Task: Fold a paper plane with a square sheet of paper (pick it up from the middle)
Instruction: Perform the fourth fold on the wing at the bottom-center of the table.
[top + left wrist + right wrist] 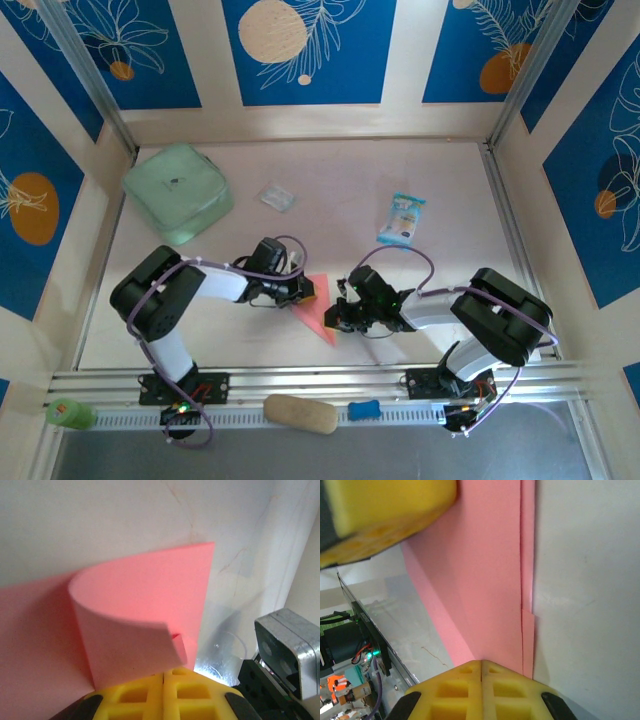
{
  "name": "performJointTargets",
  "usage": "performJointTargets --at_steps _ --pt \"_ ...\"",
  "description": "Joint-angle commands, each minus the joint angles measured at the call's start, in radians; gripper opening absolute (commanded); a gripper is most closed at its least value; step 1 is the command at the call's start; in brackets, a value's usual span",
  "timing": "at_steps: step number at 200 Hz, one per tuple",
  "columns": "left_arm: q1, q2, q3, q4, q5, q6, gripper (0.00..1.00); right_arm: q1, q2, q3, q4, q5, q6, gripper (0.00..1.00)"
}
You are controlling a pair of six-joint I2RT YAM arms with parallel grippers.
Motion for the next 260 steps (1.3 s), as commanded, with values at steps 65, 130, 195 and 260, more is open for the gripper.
performJointTargets --at_steps 65,130,195,260 --pt "0.095 0.053 0.066 -0.113 -0.106 0.103 0.00 -0.005 0.023 -0.032 -0.210 -0.021 -0.028 0.01" --pt "0.135 0.061 0.111 -0.170 -0.101 0.142 0.00 -0.006 0.016 -0.030 -0.216 -0.021 -0.030 0.01" --pt "0.153 0.064 0.189 -0.323 -0.166 0.207 0.00 -0.012 -0.003 -0.024 -0.232 -0.017 -0.036 0.01" --pt "0.150 -0.039 0.216 -0.380 -0.178 0.199 0.02 -0.015 -0.002 -0.010 -0.237 -0.016 -0.042 0.01"
